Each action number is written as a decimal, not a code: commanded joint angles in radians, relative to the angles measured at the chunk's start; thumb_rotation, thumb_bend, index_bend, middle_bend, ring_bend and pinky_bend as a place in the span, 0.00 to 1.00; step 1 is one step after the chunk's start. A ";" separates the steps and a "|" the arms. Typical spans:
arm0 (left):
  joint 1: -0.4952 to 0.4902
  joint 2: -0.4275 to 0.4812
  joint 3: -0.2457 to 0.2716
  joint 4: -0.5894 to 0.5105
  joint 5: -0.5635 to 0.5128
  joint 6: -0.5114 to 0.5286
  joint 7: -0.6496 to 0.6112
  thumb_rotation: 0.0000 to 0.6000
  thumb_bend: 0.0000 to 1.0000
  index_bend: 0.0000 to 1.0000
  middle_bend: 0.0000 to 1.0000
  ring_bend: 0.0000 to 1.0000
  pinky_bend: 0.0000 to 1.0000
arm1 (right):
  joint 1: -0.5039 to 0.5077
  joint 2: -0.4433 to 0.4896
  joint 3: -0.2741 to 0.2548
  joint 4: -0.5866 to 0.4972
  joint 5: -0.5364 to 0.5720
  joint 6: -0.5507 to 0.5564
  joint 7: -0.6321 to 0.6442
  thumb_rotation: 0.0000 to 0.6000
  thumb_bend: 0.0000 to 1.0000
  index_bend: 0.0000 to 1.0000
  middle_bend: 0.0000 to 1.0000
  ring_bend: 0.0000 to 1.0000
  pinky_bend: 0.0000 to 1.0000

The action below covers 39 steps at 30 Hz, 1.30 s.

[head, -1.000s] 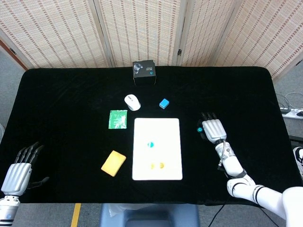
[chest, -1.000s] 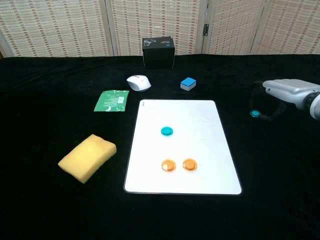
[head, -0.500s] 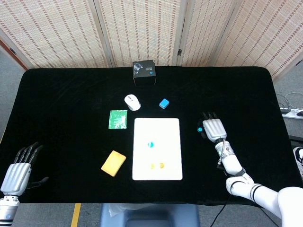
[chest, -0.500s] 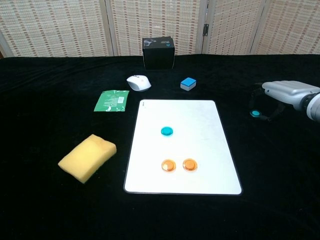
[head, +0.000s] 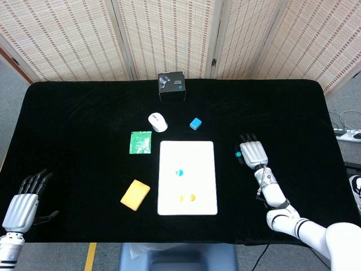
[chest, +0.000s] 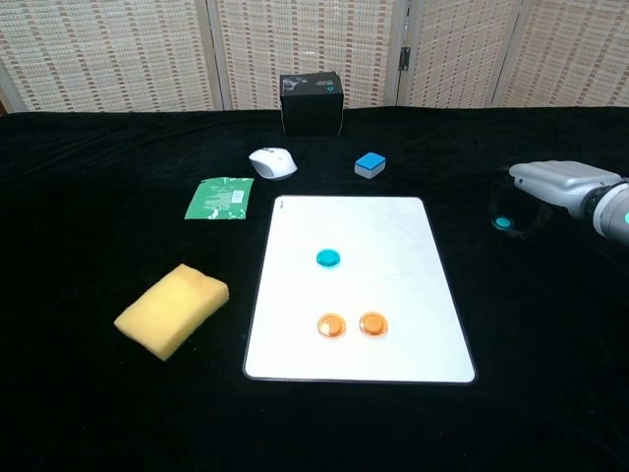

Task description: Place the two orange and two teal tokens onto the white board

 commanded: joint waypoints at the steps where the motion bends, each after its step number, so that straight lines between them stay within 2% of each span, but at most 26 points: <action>1: 0.000 0.000 0.000 0.000 -0.001 0.000 0.000 1.00 0.17 0.01 0.00 0.00 0.00 | 0.000 -0.003 0.003 0.005 -0.003 0.002 0.004 1.00 0.46 0.53 0.16 0.00 0.00; 7: 0.000 0.002 -0.002 -0.002 -0.004 -0.001 0.001 1.00 0.18 0.01 0.00 0.00 0.00 | -0.010 0.040 0.002 -0.065 -0.055 0.047 0.035 1.00 0.46 0.54 0.16 0.00 0.00; 13: -0.003 0.005 -0.003 -0.012 0.002 0.003 0.008 1.00 0.17 0.01 0.00 0.00 0.00 | -0.008 0.113 -0.002 -0.251 -0.120 0.100 0.014 1.00 0.46 0.54 0.16 0.00 0.00; 18: -0.005 0.005 -0.002 -0.018 0.005 0.003 0.014 1.00 0.17 0.01 0.00 0.00 0.00 | 0.029 0.098 -0.004 -0.358 -0.117 0.075 -0.061 1.00 0.46 0.54 0.16 0.00 0.00; 29: -0.001 0.002 0.001 -0.005 0.001 0.004 0.002 1.00 0.17 0.01 0.00 0.00 0.00 | 0.107 -0.020 -0.003 -0.365 -0.075 0.032 -0.188 1.00 0.46 0.54 0.16 0.00 0.00; 39: -0.001 -0.008 0.002 0.017 0.001 0.002 -0.016 1.00 0.17 0.01 0.00 0.00 0.00 | 0.125 -0.045 -0.005 -0.354 -0.048 0.037 -0.233 1.00 0.46 0.51 0.15 0.00 0.00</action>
